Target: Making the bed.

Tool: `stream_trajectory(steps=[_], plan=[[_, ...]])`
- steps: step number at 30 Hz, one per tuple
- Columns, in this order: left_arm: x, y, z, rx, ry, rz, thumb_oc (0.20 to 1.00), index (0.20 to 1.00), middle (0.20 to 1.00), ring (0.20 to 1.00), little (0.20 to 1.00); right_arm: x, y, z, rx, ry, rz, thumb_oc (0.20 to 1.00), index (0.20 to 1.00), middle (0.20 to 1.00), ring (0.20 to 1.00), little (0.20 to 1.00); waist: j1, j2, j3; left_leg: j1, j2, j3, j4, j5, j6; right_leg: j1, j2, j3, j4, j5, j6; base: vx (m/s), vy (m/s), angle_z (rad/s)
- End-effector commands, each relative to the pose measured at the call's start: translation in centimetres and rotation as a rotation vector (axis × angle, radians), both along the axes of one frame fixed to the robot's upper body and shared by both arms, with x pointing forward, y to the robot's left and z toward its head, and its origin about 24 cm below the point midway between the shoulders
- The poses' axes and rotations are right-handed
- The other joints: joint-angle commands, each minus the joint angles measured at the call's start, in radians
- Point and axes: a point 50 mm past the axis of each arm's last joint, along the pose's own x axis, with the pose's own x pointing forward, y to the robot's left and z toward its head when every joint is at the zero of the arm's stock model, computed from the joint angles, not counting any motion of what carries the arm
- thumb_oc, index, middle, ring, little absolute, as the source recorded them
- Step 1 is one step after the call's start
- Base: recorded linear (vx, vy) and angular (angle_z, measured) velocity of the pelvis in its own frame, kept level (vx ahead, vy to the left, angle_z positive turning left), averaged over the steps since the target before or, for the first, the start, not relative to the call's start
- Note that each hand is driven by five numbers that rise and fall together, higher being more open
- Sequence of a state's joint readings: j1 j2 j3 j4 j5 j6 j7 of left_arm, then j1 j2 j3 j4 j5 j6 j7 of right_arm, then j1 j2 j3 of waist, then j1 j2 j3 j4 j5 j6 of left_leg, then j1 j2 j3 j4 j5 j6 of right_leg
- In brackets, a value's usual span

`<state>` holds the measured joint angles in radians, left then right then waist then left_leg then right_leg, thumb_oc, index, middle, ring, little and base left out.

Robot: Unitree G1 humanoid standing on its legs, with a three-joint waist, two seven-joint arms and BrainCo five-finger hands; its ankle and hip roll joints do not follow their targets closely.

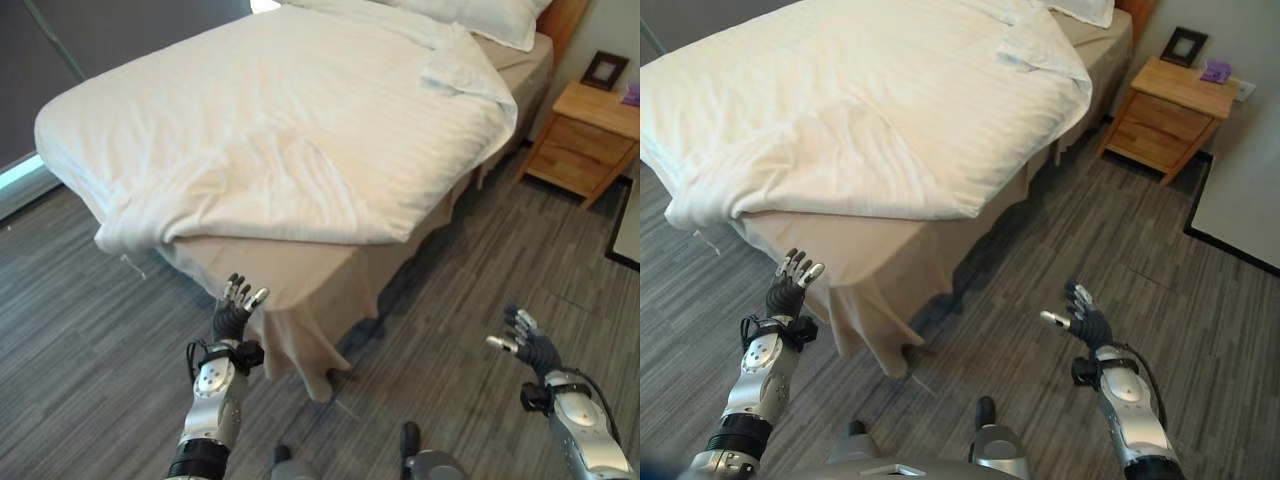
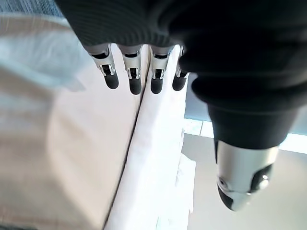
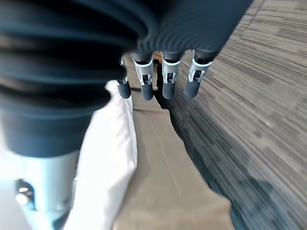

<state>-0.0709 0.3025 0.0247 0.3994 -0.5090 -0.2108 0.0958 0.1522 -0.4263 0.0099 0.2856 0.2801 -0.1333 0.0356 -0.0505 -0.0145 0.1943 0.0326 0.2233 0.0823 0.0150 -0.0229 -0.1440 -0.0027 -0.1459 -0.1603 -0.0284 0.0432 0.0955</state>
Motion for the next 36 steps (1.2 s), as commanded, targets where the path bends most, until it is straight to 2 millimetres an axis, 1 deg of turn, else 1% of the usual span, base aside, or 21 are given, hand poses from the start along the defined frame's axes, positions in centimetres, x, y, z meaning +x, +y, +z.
stream_trajectory(steps=[1, 4, 5, 6, 8, 9, 10, 11, 12, 13, 15, 18, 19, 20, 25, 26, 29, 31, 33, 35, 36], plan=[[-0.8, 2.9, 2.2, 0.086, -0.097, 0.062, 1.0, 1.0, 1.0, 1.0, 1.0, 2.0, 1.8, 1.8, 0.013, -0.117, 0.07, 1.0, 1.0, 1.0, 1.0, 1.0, 0.027, -0.042, -0.067, -0.021, -0.071, -0.014, -0.008, 0.065, 0.06, 0.024, -0.143, 0.126, 0.102, 0.06, 0.078, 0.01, 0.41, 0.05], [-1.0, 3.9, 2.6, 0.146, -0.079, 0.082, 1.0, 1.0, 1.0, 1.0, 1.0, 2.7, 3.7, 1.5, 0.1, -0.121, 0.086, 1.0, 1.0, 1.0, 1.0, 1.0, 0.031, -0.043, -0.047, 0.016, -0.122, 0.015, -0.048, 0.053, 0.099, -0.068, -0.177, 0.171, 0.235, 0.203, 0.078, 0.0, 0.335, -0.09], [-1.0, 3.9, 2.6, 0.146, -0.079, 0.082, 1.0, 1.0, 1.0, 1.0, 1.0, 2.7, 3.7, 1.5, 0.1, -0.121, 0.086, 1.0, 1.0, 1.0, 1.0, 1.0, 0.031, -0.043, -0.047, 0.016, -0.122, 0.015, -0.048, 0.053, 0.099, -0.068, -0.177, 0.171, 0.235, 0.203, 0.078, 0.0, 0.425, -0.14], [-1.2, 4.8, 3.4, 0.196, -0.089, 0.09, 1.0, 1.0, 1.0, 1.0, 1.0, 2.8, 4.7, 1.5, 0.127, -0.12, 0.132, 1.0, 1.0, 1.0, 1.0, 1.0, 0.029, -0.026, -0.028, 0.05, -0.143, 0.043, -0.085, 0.056, 0.117, -0.125, -0.194, 0.161, 0.318, 0.268, 0.075, 0.02, 0.38, -0.13], [-1.2, 5.3, 3.7, 0.233, -0.085, 0.081, 1.0, 1.0, 1.0, 1.0, 1.0, 2.4, 4.7, 1.2, 0.099, -0.096, 0.165, 1.0, 1.0, 1.0, 1.0, 1.0, 0.01, -0.014, -0.025, 0.066, -0.148, 0.043, -0.095, 0.054, 0.123, -0.155, -0.153, 0.188, 0.363, 0.246, 0.075, 0.08, 0.339, -0.43], [-1.0, 5.4, 4.4, 0.262, -0.104, 0.068, 1.0, 1.0, 1.0, 1.0, 1.0, 1.9, 4.3, 0.9, 0.073, -0.072, 0.174, 1.0, 1.0, 1.0, 1.0, 1.0, -0.007, -0.01, -0.025, 0.083, -0.152, 0.043, -0.102, 0.043, 0.124, -0.175, -0.103, 0.211, 0.362, 0.207, 0.071, 0.08, 0.141, -0.37], [-1.0, 5.4, 4.4, 0.262, -0.104, 0.068, 1.0, 1.0, 1.0, 1.0, 1.0, 1.9, 4.3, 0.9, 0.073, -0.072, 0.174, 1.0, 1.0, 1.0, 1.0, 1.0, -0.005, -0.01, -0.027, 0.08, -0.151, 0.044, -0.102, 0.045, 0.124, -0.177, -0.102, 0.212, 0.36, 0.211, 0.07, 0.16, 0.208, -0.06], [0.2, 5.2, 6.0, 0.295, -0.158, 0.06, 1.0, 1.0, 1.0, 1.0, 1.0, 0.6, 3.7, 0.0, 0.07, -0.021, 0.165, 1.0, 1.0, 1.0, 1.0, 1.0, -0.046, -0.011, -0.027, 0.102, -0.168, 0.051, -0.102, 0.032, 0.126, -0.22, 0.016, 0.213, 0.298, 0.128, 0.061, 0.11, 0.133, 0.15], [0.2, 5.2, 5.9, 0.295, -0.157, 0.059, 1.0, 1.0, 1.0, 1.0, 1.0, 0.6, 3.7, 0.0, 0.07, -0.021, 0.165, 1.0, 1.0, 1.0, 1.0, 1.0, -0.046, -0.009, -0.026, 0.106, -0.166, 0.05, -0.102, 0.029, 0.125, -0.217, 0.017, 0.211, 0.299, 0.125, 0.06, 0.19, 0.152, -0.11], [0.8, 5.3, 6.8, 0.331, -0.18, 0.061, 1.0, 1.0, 1.0, 1.0, 1.0, -0.1, 3.6, -0.5, 0.063, 0.002, 0.171, 1.0, 1.0, 1.0, 1.0, 1.0, -0.06, -0.018, -0.035, 0.118, -0.182, 0.056, -0.102, 0.012, 0.127, -0.218, 0.056, 0.178, 0.223, 0.107, 0.057, 0.09, 0.016, -0.08], [1.2, 5.2, 7.6, 0.386, -0.192, 0.057, 1.0, 1.0, 1.0, 1.0, 1.0, -0.3, 3.6, -0.6, 0.057, 0.012, 0.183, 1.0, 1.0, 1.0, 1.0, 1.0, -0.069, -0.023, -0.039, 0.126, -0.189, 0.056, -0.102, 0.002, 0.127, -0.205, 0.071, 0.158, 0.177, 0.101, 0.052, 0.11, -0.007, 0.02], [2.3, 5.4, 9.2, 0.566, -0.186, 0.033, 1.0, 1.0, 1.0, 1.0, 1.0, -0.4, 3.7, -1.3, 0.086, 0.041, 0.183, 1.0, 1.0, 1.0, 1.0, 1.0, -0.076, -0.022, -0.07, 0.117, -0.183, 0.053, -0.102, 0.012, 0.118, -0.113, 0.091, 0.223, 0.081, 0.072, 0.037, 0.13, -0.064, 0.13], [2.9, 5.6, 10.4, 0.621, -0.197, 0.026, 1.0, 1.0, 1.0, 1.0, 1.0, -0.1, 3.7, -0.8, 0.089, 0.024, 0.194, 1.0, 1.0, 1.0, 1.0, 1.0, -0.073, -0.016, -0.076, 0.119, -0.175, 0.059, -0.102, 0.017, 0.111, -0.094, 0.097, 0.224, 0.056, 0.074, 0.032, 0.22, -0.107, 0.03], [4.6, 6.6, 14.1, 0.809, -0.226, 0.026, 1.0, 1.0, 1.0, 1.0, 1.0, -0.2, 3.4, -0.4, 0.067, 0.025, 0.232, 1.0, 1.0, 1.0, 1.0, 1.0, -0.088, -0.003, -0.089, 0.119, -0.166, 0.061, -0.102, 0.016, 0.103, -0.07, 0.1, 0.212, 0.029, 0.069, 0.029, 0.19, -0.095, -0.07], [7.7, 8.1, 19.2, 1.0, -0.235, 0.128, 1.0, 1.0, 1.0, 1.0, 1.0, -1.5, 2.8, -1.0, 0.071, 0.068, 0.238, 1.0, 1.0, 1.0, 1.0, 1.0, -0.137, 0.015, -0.09, 0.096, -0.153, 0.063, -0.102, 0.032, 0.082, -0.085, 0.103, 0.195, 0.019, 0.073, 0.024, 0.09, -0.078, 0.1], [8.7, 8.2, 21.3, 1.071, -0.237, 0.146, 1.0, 1.0, 1.0, 1.0, 1.0, -1.7, 2.5, -0.8, 0.057, 0.076, 0.251, 1.0, 1.0, 1.0, 1.0, 1.0, -0.159, 0.026, -0.074, 0.079, -0.146, 0.065, -0.102, 0.039, 0.074, -0.112, 0.106, 0.198, 0.036, 0.068, 0.022, 0.0, -0.05, 0.07], [9.3, 8.7, 22.5, 1.053, -0.232, 0.181, 1.0, 1.0, 1.0, 1.0, 1.0, -2.0, 2.4, -0.9, 0.067, 0.084, 0.256, 1.0, 1.0, 1.0, 1.0, 1.0, -0.175, 0.036, -0.061, 0.07, -0.136, 0.071, -0.102, 0.048, 0.064, -0.142, 0.114, 0.206, 0.063, 0.057, 0.015, 0.02, -0.076, 0.02], [10.2, 9.0, 22.7, 0.853, -0.25, 0.238, 1.0, 1.0, 1.0, 1.0, 1.0, -2.8, 2.4, -1.5, 0.08, 0.123, 0.262, 1.0, 1.0, 1.0, 1.0, 1.0, -0.194, 0.024, -0.042, 0.041, -0.112, 0.093, 0.026, 0.073, 0.036, -0.115, 0.112, 0.212, 0.072, 0.038, -0.008, 0.07, -0.174, -0.16], [10.8, 8.8, 23.4, 0.699, -0.291, 0.269, 1.0, 1.0, 1.0, 1.0, 1.0, -3.0, 1.9, -1.5, 0.069, 0.137, 0.261, 1.0, 1.0, 1.0, 1.0, 1.0, -0.193, -0.001, -0.01, -0.038, -0.105, 0.054, 0.241, 0.112, 0.006, -0.087, 0.112, 0.212, 0.08, 0.029, -0.036, 0.0, -0.159, -0.04], [10.9, 9.3, 23.9, 0.6, -0.304, 0.305, 1.0, 1.0, 1.0, 1.0, 1.0, -3.0, 1.4, -1.7, 0.03, 0.17, 0.267, 1.0, 1.0, 1.0, 1.0, 1.0, -0.176, -0.018, -0.001, -0.082, -0.135, -0.014, 0.271, 0.13, 0.016, -0.076, 0.118, 0.237, 0.092, 0.015, -0.05, 0.07, -0.093, 0.07], [11.1, 9.4, 24.0, 0.579, -0.298, 0.31, 1.0, 1.0, 1.0, 1.0, 1.0, -3.0, 1.1, -1.7, 0.012, 0.177, 0.264, 1.0, 1.0, 1.0, 1.0, 1.0, -0.175, -0.024, -0.001, -0.116, -0.131, -0.013, 0.236, 0.123, 0.027, -0.067, 0.114, 0.246, 0.093, 0.01, -0.046, 0.16, -0.055, -0.12]])
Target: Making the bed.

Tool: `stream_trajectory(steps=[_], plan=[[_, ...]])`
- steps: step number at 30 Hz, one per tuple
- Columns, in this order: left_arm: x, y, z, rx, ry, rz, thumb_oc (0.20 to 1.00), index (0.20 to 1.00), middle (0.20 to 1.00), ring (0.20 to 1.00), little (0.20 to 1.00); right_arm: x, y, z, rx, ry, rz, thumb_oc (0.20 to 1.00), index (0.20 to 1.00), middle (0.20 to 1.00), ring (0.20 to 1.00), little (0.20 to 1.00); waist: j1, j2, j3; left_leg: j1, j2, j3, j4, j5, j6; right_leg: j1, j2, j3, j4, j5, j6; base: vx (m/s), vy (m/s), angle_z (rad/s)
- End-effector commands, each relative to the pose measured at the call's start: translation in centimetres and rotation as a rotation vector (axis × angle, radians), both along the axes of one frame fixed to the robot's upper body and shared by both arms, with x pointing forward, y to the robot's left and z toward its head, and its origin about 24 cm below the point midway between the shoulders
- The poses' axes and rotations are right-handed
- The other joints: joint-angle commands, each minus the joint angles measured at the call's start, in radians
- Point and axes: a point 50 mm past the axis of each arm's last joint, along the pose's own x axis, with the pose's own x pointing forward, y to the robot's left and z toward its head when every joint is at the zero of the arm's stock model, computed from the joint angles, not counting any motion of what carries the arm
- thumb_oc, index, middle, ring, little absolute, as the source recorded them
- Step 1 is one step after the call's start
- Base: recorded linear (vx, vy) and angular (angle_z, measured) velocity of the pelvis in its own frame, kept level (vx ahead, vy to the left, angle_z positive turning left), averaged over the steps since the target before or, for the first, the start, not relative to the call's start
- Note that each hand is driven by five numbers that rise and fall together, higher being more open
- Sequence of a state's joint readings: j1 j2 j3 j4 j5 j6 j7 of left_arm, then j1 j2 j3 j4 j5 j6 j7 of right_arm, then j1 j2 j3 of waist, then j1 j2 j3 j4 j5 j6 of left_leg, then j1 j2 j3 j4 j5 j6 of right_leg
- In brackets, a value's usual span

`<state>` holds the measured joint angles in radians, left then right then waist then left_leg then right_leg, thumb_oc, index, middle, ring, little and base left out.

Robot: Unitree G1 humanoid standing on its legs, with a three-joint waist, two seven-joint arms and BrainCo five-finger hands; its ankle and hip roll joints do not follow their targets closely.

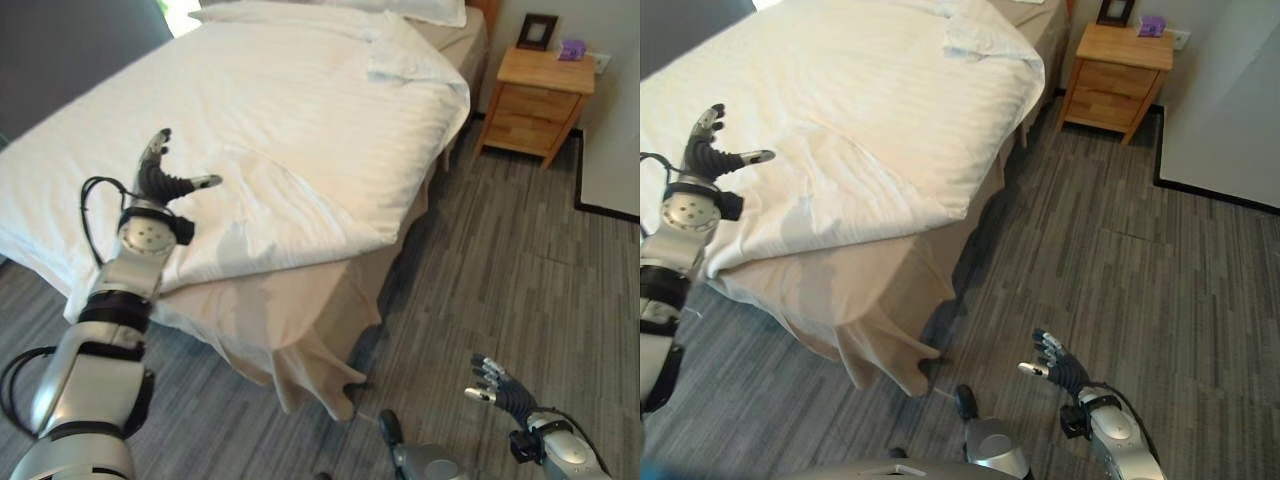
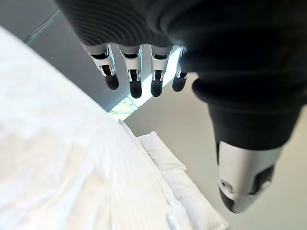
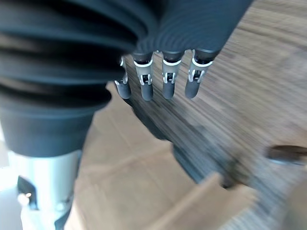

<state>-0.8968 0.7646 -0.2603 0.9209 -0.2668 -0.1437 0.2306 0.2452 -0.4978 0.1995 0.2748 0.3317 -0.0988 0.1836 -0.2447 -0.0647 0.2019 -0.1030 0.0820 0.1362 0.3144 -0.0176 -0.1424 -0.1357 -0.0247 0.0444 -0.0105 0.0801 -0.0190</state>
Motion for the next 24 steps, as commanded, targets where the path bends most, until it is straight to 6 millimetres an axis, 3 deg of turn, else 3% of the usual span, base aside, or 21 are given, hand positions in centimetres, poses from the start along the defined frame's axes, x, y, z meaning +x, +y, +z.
stream_trajectory(steps=[1, 3, 7, 11, 12, 14, 16, 18, 20, 24], plan=[[-0.8, 2.6, 4.7, -0.159, -0.199, 0.086, 1.0, 1.0, 1.0, 1.0, 1.0, 0.5, -1.7, 1.4, -0.055, -0.049, -0.005, 1.0, 1.0, 1.0, 1.0, 1.0, 0.021, 0.023, -0.01, 0.002, 0.021, -0.058, -0.086, 0.11, 0.032, 0.076, -0.01, 0.049, 0.075, -0.032, 0.073, 0.16, 0.014, -0.32], [-0.9, 3.2, 4.9, -0.188, -0.205, 0.112, 1.0, 1.0, 1.0, 1.0, 1.0, 0.5, -2.2, 1.6, -0.056, -0.059, -0.03, 1.0, 1.0, 1.0, 1.0, 1.0, 0.036, 0.024, -0.018, -0.024, 0.046, -0.059, -0.159, 0.128, 0.042, 0.099, -0.01, 0.067, 0.067, -0.043, 0.078, 0.2, 0.068, -0.36], [-2.0, 5.5, 6.3, -0.188, -0.23, 0.192, 1.0, 1.0, 1.0, 1.0, 1.0, 0.2, -3.4, 1.7, -0.094, -0.064, -0.075, 1.0, 1.0, 1.0, 1.0, 1.0, 0.057, 0.053, -0.015, -0.029, 0.071, -0.08, -0.329, 0.224, 0.023, 0.154, -0.001, 0.109, 0.058, -0.076, 0.091, 0.23, 0.146, -0.35], [-3.4, 7.6, 6.3, -0.177, -0.219, 0.294, 1.0, 1.0, 1.0, 1.0, 1.0, -1.1, -3.4, 0.7, -0.086, -0.014, -0.106, 1.0, 1.0, 1.0, 1.0, 1.0, 0.054, 0.066, -0.029, 0.017, 0.063, -0.062, -0.366, 0.202, 0.024, 0.182, -0.024, 0.158, 0.021, -0.077, 0.115, 0.19, 0.22, -0.71], [-3.6, 7.9, 6.9, -0.147, -0.215, 0.312, 1.0, 1.0, 1.0, 1.0, 1.0, -1.3, -3.4, 0.6, -0.077, -0.008, -0.112, 1.0, 1.0, 1.0, 1.0, 1.0, 0.052, 0.066, -0.031, 0.027, 0.056, -0.053, -0.372, 0.194, 0.028, 0.18, -0.032, 0.169, 0.008, -0.071, 0.121, 0.15, 0.328, -0.87], [-4.7, 9.1, 9.7, 0.078, -0.17, 0.401, 1.0, 1.0, 1.0, 1.0, 1.0, -1.8, -3.2, -0.2, -0.044, 0.03, -0.118, 1.0, 1.0, 1.0, 1.0, 1.0, 0.054, 0.059, -0.029, 0.041, 0.041, -0.01, -0.374, 0.167, 0.045, 0.167, -0.065, 0.196, -0.015, -0.053, 0.149, 0.08, 0.282, -0.46], [-5.1, 9.2, 10.6, 0.111, -0.185, 0.422, 1.0, 1.0, 1.0, 1.0, 1.0, -1.8, -3.0, -0.2, -0.034, 0.031, -0.107, 1.0, 1.0, 1.0, 1.0, 1.0, 0.057, 0.058, -0.03, 0.035, 0.04, 0.0, -0.378, 0.165, 0.049, 0.151, -0.07, 0.201, -0.021, -0.041, 0.155, 0.01, 0.145, -0.35], [-5.5, 9.0, 13.6, 0.229, -0.198, 0.459, 1.0, 1.0, 1.0, 1.0, 1.0, -1.5, -2.3, -0.3, 0.005, 0.029, -0.095, 1.0, 1.0, 1.0, 1.0, 1.0, 0.062, 0.04, -0.016, 0.004, 0.03, 0.026, -0.382, 0.155, 0.062, 0.092, -0.085, 0.214, -0.03, -0.015, 0.175, -0.06, 0.209, -0.29], [-6.0, 9.1, 15.2, 0.304, -0.17, 0.476, 1.0, 1.0, 1.0, 1.0, 1.0, -1.1, -2.1, -0.1, 0.018, 0.02, -0.082, 1.0, 1.0, 1.0, 1.0, 1.0, 0.062, 0.029, 0.003, -0.026, 0.024, 0.032, -0.382, 0.151, 0.07, 0.054, -0.093, 0.211, -0.032, -0.002, 0.187, -0.09, 0.149, -0.22], [-7.2, 9.3, 18.4, 0.336, -0.214, 0.514, 1.0, 1.0, 1.0, 1.0, 1.0, -1.0, -1.5, 0.0, 0.027, 0.021, -0.046, 1.0, 1.0, 1.0, 1.0, 1.0, 0.068, 0.007, 0.035, -0.065, 0.021, 0.037, -0.389, 0.153, 0.081, 0.0, -0.093, 0.205, -0.015, 0.02, 0.199, 0.0, 0.099, -0.05]])
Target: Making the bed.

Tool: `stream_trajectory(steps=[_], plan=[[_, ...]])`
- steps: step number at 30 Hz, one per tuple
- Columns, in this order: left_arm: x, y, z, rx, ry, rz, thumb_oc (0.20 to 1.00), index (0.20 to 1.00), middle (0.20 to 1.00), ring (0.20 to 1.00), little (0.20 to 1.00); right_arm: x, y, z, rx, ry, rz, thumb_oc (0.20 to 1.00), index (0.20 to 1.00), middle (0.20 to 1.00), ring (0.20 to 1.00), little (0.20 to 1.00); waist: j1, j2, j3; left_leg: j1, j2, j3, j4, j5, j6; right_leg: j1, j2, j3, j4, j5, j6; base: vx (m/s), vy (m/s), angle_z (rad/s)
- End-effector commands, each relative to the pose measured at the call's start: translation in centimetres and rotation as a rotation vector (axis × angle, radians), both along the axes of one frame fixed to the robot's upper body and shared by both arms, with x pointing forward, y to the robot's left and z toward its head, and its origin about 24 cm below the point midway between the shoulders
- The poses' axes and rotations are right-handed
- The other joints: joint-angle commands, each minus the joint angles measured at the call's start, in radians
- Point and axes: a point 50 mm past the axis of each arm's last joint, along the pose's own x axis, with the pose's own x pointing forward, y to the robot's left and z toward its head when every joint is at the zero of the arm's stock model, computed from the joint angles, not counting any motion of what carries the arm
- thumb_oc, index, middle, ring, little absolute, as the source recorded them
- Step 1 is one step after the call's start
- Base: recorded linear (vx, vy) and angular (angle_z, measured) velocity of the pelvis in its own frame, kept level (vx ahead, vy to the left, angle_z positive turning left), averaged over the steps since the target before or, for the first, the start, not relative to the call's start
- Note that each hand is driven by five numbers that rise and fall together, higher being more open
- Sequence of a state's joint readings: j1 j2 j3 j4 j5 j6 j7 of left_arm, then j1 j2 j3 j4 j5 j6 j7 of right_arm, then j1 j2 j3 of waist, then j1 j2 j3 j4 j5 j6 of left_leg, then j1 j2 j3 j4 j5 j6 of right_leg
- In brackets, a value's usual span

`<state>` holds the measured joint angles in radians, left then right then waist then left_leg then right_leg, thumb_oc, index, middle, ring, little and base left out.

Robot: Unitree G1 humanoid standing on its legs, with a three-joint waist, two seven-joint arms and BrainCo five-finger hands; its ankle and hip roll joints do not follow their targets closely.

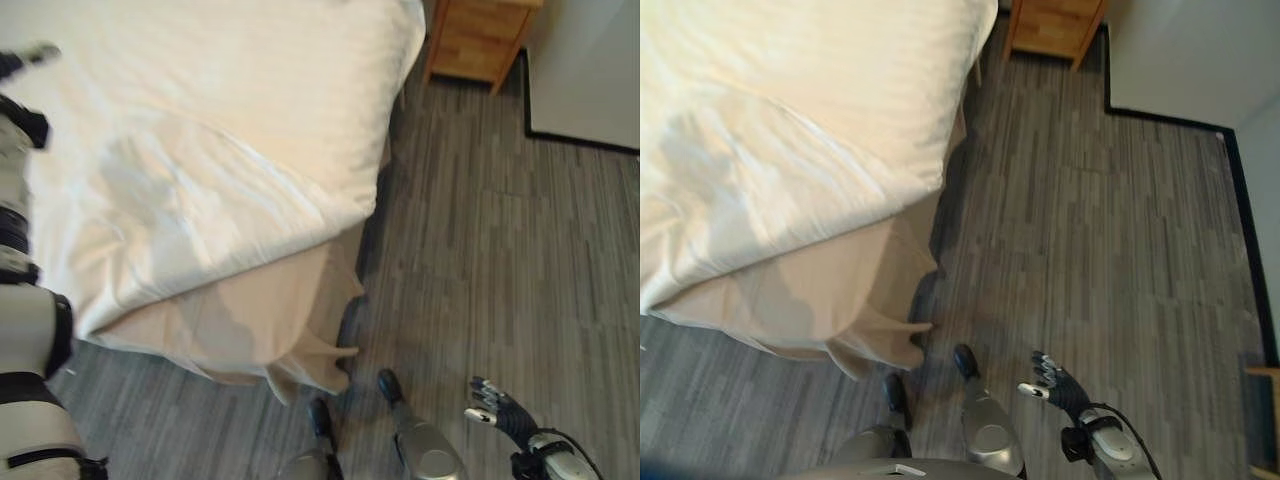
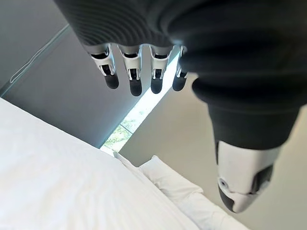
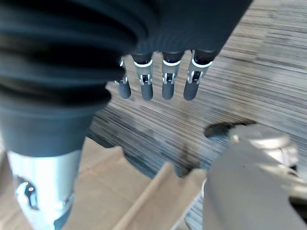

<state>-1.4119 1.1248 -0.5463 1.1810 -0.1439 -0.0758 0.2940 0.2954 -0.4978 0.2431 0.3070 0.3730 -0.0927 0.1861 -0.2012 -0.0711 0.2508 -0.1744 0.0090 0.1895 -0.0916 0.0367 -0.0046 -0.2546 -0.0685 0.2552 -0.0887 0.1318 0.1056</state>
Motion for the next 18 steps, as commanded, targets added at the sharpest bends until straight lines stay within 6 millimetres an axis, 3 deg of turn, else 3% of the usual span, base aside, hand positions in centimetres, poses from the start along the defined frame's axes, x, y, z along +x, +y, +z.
stream_trajectory(steps=[1, 4, 7, 8, 10, 12, 15, 16, 18], plan=[[-1.9, 1.6, 1.6, -0.012, -0.045, 0.073, 1.0, 1.0, 1.0, 1.0, 1.0, 1.3, -1.7, 1.7, -0.011, -0.081, -0.026, 1.0, 1.0, 1.0, 1.0, 1.0, 0.026, 0.012, -0.008, -0.003, 0.095, -0.017, 0.012, 0.104, -0.057, 0.106, -0.048, -0.007, 0.065, -0.023, 0.075, 0.04, 0.093, -0.06], [-2.1, 1.5, 2.4, -0.012, -0.063, 0.088, 1.0, 1.0, 1.0, 1.0, 1.0, 1.2, -1.6, 1.6, -0.009, -0.075, -0.02, 1.0, 1.0, 1.0, 1.0, 1.0, 0.022, 0.003, 0.014, -0.024, 0.09, -0.019, 0.007, 0.107, -0.056, 0.087, -0.052, -0.013, 0.064, -0.012, 0.078, 0.0, 0.065, 0.03], [-3.7, 2.5, 3.6, -0.068, -0.151, 0.15, 1.0, 1.0, 1.0, 1.0, 1.0, 1.1, -1.4, 1.6, -0.002, -0.081, -0.04, 1.0, 1.0, 1.0, 1.0, 1.0, 0.02, -0.015, 0.035, -0.049, 0.086, -0.013, 0.006, 0.098, -0.054, 0.069, -0.058, -0.021, 0.041, 0.001, 0.082, 0.03, 0.072, -0.02], [-4.4, 3.3, 3.2, -0.167, -0.259, 0.158, 1.0, 1.0, 1.0, 1.0, 1.0, 0.9, -1.1, 1.4, 0.01, -0.076, -0.058, 1.0, 1.0, 1.0, 1.0, 1.0, 0.02, -0.027, 0.047, -0.067, 0.085, -0.01, 0.006, 0.097, -0.053, 0.055, -0.061, -0.025, 0.031, 0.01, 0.087, 0.05, 0.072, -0.04], [-4.7, 3.7, 2.9, -0.189, -0.271, 0.172, 1.0, 1.0, 1.0, 1.0, 1.0, 1.0, -1.1, 1.6, 0.004, -0.081, -0.05, 1.0, 1.0, 1.0, 1.0, 1.0, 0.018, -0.028, 0.048, -0.079, 0.086, -0.01, 0.006, 0.097, -0.053, 0.044, -0.063, -0.024, 0.028, 0.019, 0.087, 0.01, 0.03, -0.07], [-6.4, 5.4, 2.3, -0.264, -0.327, 0.23, 1.0, 1.0, 1.0, 1.0, 1.0, 1.1, -1.0, 1.9, -0.008, -0.091, -0.023, 1.0, 1.0, 1.0, 1.0, 1.0, 0.022, -0.042, 0.061, -0.109, 0.086, -0.008, 0.004, 0.099, -0.054, 0.021, -0.067, -0.032, 0.017, 0.032, 0.089, 0.01, 0.028, -0.1], [-6.6, 5.8, 1.5, -0.289, -0.319, 0.229, 1.0, 1.0, 1.0, 1.0, 1.0, 1.2, -1.1, 2.0, -0.013, -0.095, -0.027, 1.0, 1.0, 1.0, 1.0, 1.0, 0.016, -0.048, 0.073, -0.132, 0.088, -0.009, 0.005, 0.101, -0.054, -0.002, -0.065, -0.037, 0.013, 0.041, 0.09, -0.02, 0.02, -0.09], [-6.1, 6.2, 0.3, -0.282, -0.217, 0.207, 1.0, 1.0, 1.0, 1.0, 1.0, 2.0, -1.3, 2.5, -0.012, -0.123, -0.027, 1.0, 1.0, 1.0, 1.0, 1.0, 0.011, -0.056, 0.094, -0.162, 0.092, -0.01, 0.007, 0.108, -0.055, -0.031, -0.061, -0.035, 0.012, 0.049, 0.09, -0.05, 0.005, -0.01], [-6.1, 6.1, 0.4, -0.272, -0.202, 0.181, 1.0, 1.0, 1.0, 1.0, 1.0, 2.3, -1.3, 2.8, -0.014, -0.137, -0.022, 1.0, 1.0, 1.0, 1.0, 1.0, 0.007, -0.059, 0.102, -0.18, 0.094, -0.008, 0.01, 0.111, -0.056, -0.047, -0.061, -0.037, 0.011, 0.053, 0.089, -0.04, -0.003, -0.01]])
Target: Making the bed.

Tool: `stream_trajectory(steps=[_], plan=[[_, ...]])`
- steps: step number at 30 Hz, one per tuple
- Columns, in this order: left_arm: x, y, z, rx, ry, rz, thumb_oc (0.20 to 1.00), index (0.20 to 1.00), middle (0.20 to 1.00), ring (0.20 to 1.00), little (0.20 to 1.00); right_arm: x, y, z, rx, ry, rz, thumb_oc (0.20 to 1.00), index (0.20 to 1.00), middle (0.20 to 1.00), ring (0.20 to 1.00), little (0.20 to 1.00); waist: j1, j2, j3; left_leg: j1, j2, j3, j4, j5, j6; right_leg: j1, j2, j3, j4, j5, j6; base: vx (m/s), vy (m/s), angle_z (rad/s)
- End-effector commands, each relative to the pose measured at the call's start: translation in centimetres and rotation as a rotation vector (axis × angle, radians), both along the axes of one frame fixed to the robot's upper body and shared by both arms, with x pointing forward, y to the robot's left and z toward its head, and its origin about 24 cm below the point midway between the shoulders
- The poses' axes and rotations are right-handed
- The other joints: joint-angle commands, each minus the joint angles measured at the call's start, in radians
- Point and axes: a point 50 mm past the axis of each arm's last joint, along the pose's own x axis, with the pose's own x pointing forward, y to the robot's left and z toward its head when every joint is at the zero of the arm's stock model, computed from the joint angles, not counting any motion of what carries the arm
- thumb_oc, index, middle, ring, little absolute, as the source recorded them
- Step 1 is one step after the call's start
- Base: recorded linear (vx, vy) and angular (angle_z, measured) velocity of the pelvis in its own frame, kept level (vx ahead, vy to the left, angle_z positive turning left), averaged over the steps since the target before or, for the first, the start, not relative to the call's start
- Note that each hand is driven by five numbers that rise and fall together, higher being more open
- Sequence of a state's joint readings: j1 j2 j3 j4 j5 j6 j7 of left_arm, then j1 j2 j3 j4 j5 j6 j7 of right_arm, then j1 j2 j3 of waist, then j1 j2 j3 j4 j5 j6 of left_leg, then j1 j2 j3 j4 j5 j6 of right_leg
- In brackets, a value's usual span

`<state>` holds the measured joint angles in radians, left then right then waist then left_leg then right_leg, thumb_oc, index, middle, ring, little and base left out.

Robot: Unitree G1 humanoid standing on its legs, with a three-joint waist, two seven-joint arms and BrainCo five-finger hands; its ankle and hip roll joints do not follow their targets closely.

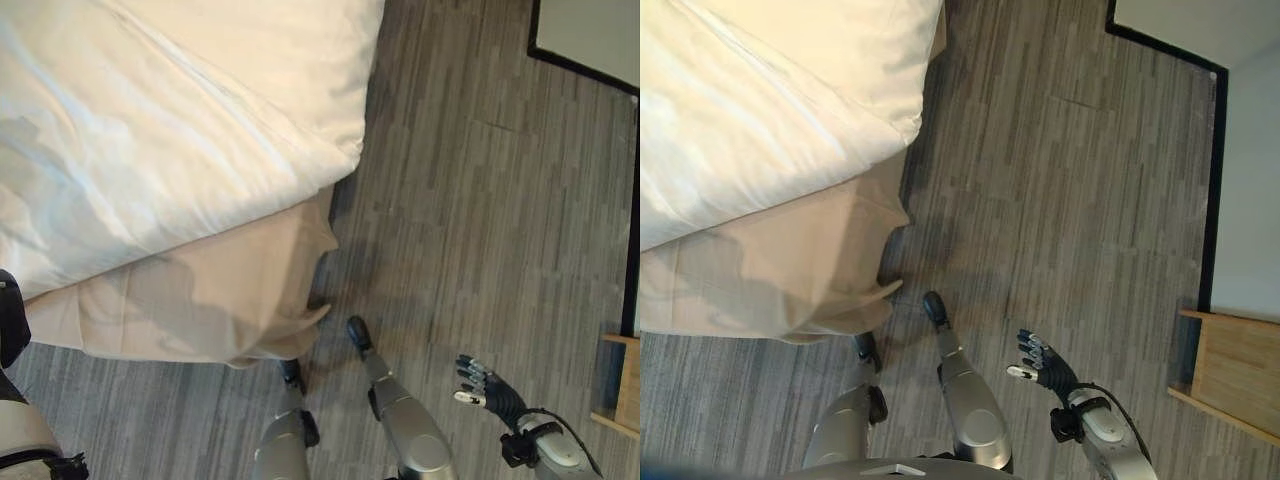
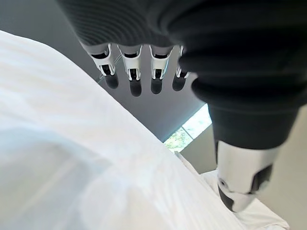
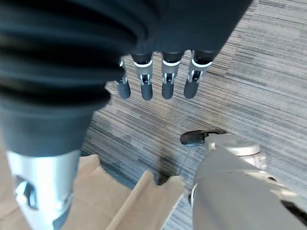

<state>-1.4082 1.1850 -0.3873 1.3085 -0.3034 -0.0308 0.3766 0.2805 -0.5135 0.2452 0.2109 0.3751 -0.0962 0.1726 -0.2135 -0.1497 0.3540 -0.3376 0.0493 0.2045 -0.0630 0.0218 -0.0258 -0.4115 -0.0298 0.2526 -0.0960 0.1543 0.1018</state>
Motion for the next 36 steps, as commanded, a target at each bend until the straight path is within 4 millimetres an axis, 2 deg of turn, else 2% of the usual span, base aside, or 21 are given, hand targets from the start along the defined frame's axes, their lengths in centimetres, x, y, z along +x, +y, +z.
stream_trajectory(steps=[1, 4, 5, 12, 13, 14, 15, 20, 22, 23, 24, 25, 27, 28, 29, 30, 31, 32, 34, 35, 36], plan=[[-2.1, 1.3, 1.3, 0.037, 0.007, 0.023, 1.0, 1.0, 1.0, 1.0, 1.0, 0.7, -2.1, 0.8, -0.02, -0.036, -0.059, 1.0, 1.0, 1.0, 1.0, 1.0, 0.019, 0.02, -0.001, -0.017, 0.053, -0.023, -0.019, 0.126, -0.035, 0.11, -0.1, -0.034, 0.019, 0.031, 0.093, -0.05, -0.007, -0.02], [-1.3, 1.2, 0.0, 0.04, 0.102, -0.006, 1.0, 1.0, 1.0, 1.0, 1.0, 1.4, -1.7, 1.1, -0.006, -0.063, -0.052, 1.0, 1.0, 1.0, 1.0, 1.0, -0.005, -0.01, 0.033, -0.112, 0.067, -0.022, -0.002, 0.14, -0.037, 0.027, -0.087, -0.031, 0.012, 0.056, 0.093, -0.09, -0.014, -0.09], [-0.9, 1.0, -0.2, 0.052, 0.126, -0.019, 1.0, 1.0, 1.0, 1.0, 1.0, 1.4, -1.7, 1.2, -0.008, -0.065, -0.052, 1.0, 1.0, 1.0, 1.0, 1.0, -0.009, -0.009, 0.029, -0.119, 0.065, -0.032, -0.008, 0.112, -0.04, 0.021, -0.086, -0.036, 0.009, 0.04, 0.095, -0.01, -0.004, -0.08], [2.0, -0.5, -3.3, 0.107, 0.342, -0.125, 1.0, 1.0, 1.0, 1.0, 1.0, 2.7, -1.2, 1.9, -0.007, -0.118, -0.053, 1.0, 1.0, 1.0, 1.0, 1.0, -0.039, -0.044, 0.063, -0.239, 0.069, -0.025, 0.018, 0.116, -0.04, -0.079, -0.062, -0.036, 0.009, 0.085, 0.115, -0.06, 0.031, -0.03], [2.6, -1.1, -3.5, 0.113, 0.36, -0.16, 0.57, 0.57, 0.57, 0.57, 0.57, 2.8, -0.9, 1.9, -0.004, -0.119, -0.037, 1.0, 1.0, 1.0, 1.0, 1.0, -0.04, -0.044, 0.065, -0.242, 0.066, -0.019, 0.029, 0.109, -0.04, -0.085, -0.059, -0.032, 0.009, 0.093, 0.121, -0.03, 0.051, -0.11], [2.6, -1.1, -3.5, 0.113, 0.36, -0.16, 0.442, 0.442, 0.442, 0.442, 0.442, 2.8, -0.9, 1.9, -0.004, -0.119, -0.037, 1.0, 1.0, 1.0, 1.0, 1.0, -0.04, -0.044, 0.065, -0.242, 0.066, -0.019, 0.03, 0.108, -0.04, -0.085, -0.059, -0.032, 0.009, 0.094, 0.121, -0.03, 0.049, -0.09], [2.8, -1.2, -3.5, 0.129, 0.381, -0.164, 0.2, 0.2, 0.2, 0.2, 0.2, 2.7, -0.9, 1.8, -0.005, -0.114, -0.033, 1.0, 1.0, 1.0, 1.0, 1.0, -0.04, -0.042, 0.065, -0.242, 0.065, -0.018, 0.036, 0.106, -0.04, -0.083, -0.061, -0.032, 0.009, 0.094, 0.122, -0.01, 0.04, -0.09], [3.3, -2.8, -0.8, 0.377, 0.525, -0.113, 0.2, 0.2, 0.2, 0.2, 0.2, 2.5, -1.8, 1.6, -0.033, -0.077, -0.009, 1.0, 1.0, 1.0, 1.0, 1.0, -0.026, 0.012, 0.059, -0.184, 0.046, -0.037, 0.069, 0.082, -0.034, -0.026, -0.079, -0.052, 0.031, 0.047, 0.104, -0.01, 0.019, -0.08], [3.5, -3.0, -1.1, 0.476, 0.628, -0.081, 0.2, 0.2, 0.2, 0.2, 0.2, 2.6, -2.0, 1.4, -0.046, -0.062, 0.002, 1.0, 1.0, 1.0, 1.0, 1.0, -0.011, 0.04, 0.054, -0.132, 0.041, -0.043, 0.061, 0.08, -0.034, 0.0, -0.081, -0.063, 0.061, 0.013, 0.094, -0.02, -0.028, -0.05], [3.6, -3.2, -1.4, 0.541, 0.698, -0.067, 0.2, 0.2, 0.2, 0.2, 0.2, 2.8, -2.1, 1.5, -0.06, -0.064, 0.013, 1.0, 1.0, 1.0, 1.0, 1.0, -0.002, 0.051, 0.058, -0.115, 0.041, -0.039, 0.062, 0.109, -0.033, 0.003, -0.076, -0.064, 0.082, 0.016, 0.089, -0.02, -0.081, 0.0], [4.1, -3.3, -3.0, 0.582, 0.765, -0.076, 0.2, 0.2, 0.2, 0.2, 0.2, 3.1, -2.2, 1.4, -0.067, -0.063, 0.013, 1.0, 1.0, 1.0, 1.0, 1.0, 0.012, 0.07, 0.054, -0.078, 0.039, -0.045, 0.051, 0.112, -0.034, 0.028, -0.075, -0.067, 0.089, 0.003, 0.083, -0.03, -0.079, -0.01], [4.1, -3.3, -3.0, 0.581, 0.765, -0.076, 0.2, 0.2, 0.2, 0.2, 0.2, 3.1, -2.2, 1.4, -0.068, -0.063, 0.013, 1.0, 1.0, 1.0, 1.0, 1.0, 0.011, 0.071, 0.054, -0.077, 0.039, -0.045, 0.051, 0.112, -0.034, 0.028, -0.075, -0.067, 0.089, 0.003, 0.083, 0.08, -0.051, -0.05], [4.3, -3.0, -6.7, 0.464, 0.733, -0.186, 0.2, 0.2, 0.2, 0.2, 0.2, 3.4, -2.6, 1.1, -0.091, -0.054, -0.009, 1.0, 1.0, 1.0, 1.0, 1.0, 0.036, 0.091, 0.04, -0.019, 0.036, -0.049, 0.03, 0.116, -0.036, 0.073, -0.079, -0.078, 0.083, -0.006, 0.073, 0.06, -0.06, -0.01], [3.5, -1.7, -10.7, 0.301, 0.736, -0.235, 0.2, 0.2, 0.2, 0.2, 0.2, 3.6, -2.9, 1.0, -0.096, -0.055, -0.03, 1.0, 1.0, 1.0, 1.0, 1.0, 0.041, 0.105, 0.035, 0.009, 0.034, -0.052, 0.017, 0.12, -0.038, 0.095, -0.078, -0.083, 0.079, -0.014, 0.069, 0.09, -0.09, 0.0], [2.0, -0.8, -17.2, 0.202, 0.9, -0.269, 0.2, 0.2, 0.2, 0.2, 0.2, 3.9, -3.6, 1.2, -0.131, -0.06, -0.054, 1.0, 1.0, 1.0, 1.0, 1.0, 0.062, 0.132, 0.009, 0.057, 0.029, -0.059, 0.0, 0.124, -0.041, 0.131, -0.071, -0.086, 0.077, -0.028, 0.06, 0.12, -0.093, -0.06], [1.1, -0.9, -20.5, 0.199, 1.014, -0.282, 0.2, 0.2, 0.2, 0.2, 0.2, 3.8, -3.7, 1.2, -0.14, -0.058, -0.058, 1.0, 1.0, 1.0, 1.0, 1.0, 0.07, 0.142, -0.012, 0.083, 0.03, -0.057, -0.005, 0.122, -0.043, 0.153, -0.071, -0.088, 0.077, -0.035, 0.057, 0.21, -0.13, -0.01], [-2.3, -1.6, -28.7, 0.072, 1.194, -0.35, 0.2, 0.2, 0.2, 0.2, 0.2, 3.6, -4.1, 1.3, -0.15, -0.068, -0.076, 1.0, 1.0, 1.0, 1.0, 1.0, 0.087, 0.154, -0.047, 0.131, 0.033, -0.059, -0.014, 0.116, -0.043, 0.196, -0.067, -0.092, 0.078, -0.052, 0.049, 0.15, -0.09, 0.1], [-2.3, -1.6, -28.8, 0.071, 1.194, -0.349, 0.2, 0.2, 0.2, 0.2, 0.2, 3.6, -4.1, 1.3, -0.151, -0.068, -0.074, 1.0, 1.0, 1.0, 1.0, 1.0, 0.086, 0.155, -0.049, 0.128, 0.033, -0.059, -0.015, 0.118, -0.044, 0.193, -0.066, -0.092, 0.077, -0.05, 0.048, 0.13, -0.098, 0.13], [-8.1, -3.6, -38.0, -0.136, 1.436, -0.393, 0.2, 0.2, 0.2, 0.2, 0.2, 4.0, -4.1, 1.6, -0.167, -0.09, -0.075, 1.0, 1.0, 1.0, 1.0, 1.0, 0.092, 0.166, -0.09, 0.165, 0.038, -0.054, -0.024, 0.117, -0.046, 0.227, -0.058, -0.088, 0.079, -0.065, 0.04, 0.08, -0.075, 0.09], [-10.6, -5.2, -41.3, -0.241, 1.513, -0.427, 0.2, 0.2, 0.2, 0.2, 0.2, 4.0, -4.5, 1.9, -0.175, -0.101, -0.086, 1.0, 1.0, 1.0, 1.0, 1.0, 0.091, 0.169, -0.111, 0.18, 0.04, -0.053, -0.024, 0.113, -0.045, 0.243, -0.055, -0.089, 0.077, -0.069, 0.037, 0.11, -0.107, 0.08], [-16.6, -10.1, -47.2, -0.443, 1.661, -0.533, 0.2, 0.2, 0.2, 0.2, 0.2, 3.7, -5.2, 2.2, -0.189, -0.114, -0.121, 1.0, 1.0, 1.0, 1.0, 1.0, 0.096, 0.178, -0.143, 0.207, 0.038, -0.055, -0.024, 0.107, -0.042, 0.276, -0.053, -0.093, 0.072, -0.079, 0.03, 0.08, -0.08, 0.05]])
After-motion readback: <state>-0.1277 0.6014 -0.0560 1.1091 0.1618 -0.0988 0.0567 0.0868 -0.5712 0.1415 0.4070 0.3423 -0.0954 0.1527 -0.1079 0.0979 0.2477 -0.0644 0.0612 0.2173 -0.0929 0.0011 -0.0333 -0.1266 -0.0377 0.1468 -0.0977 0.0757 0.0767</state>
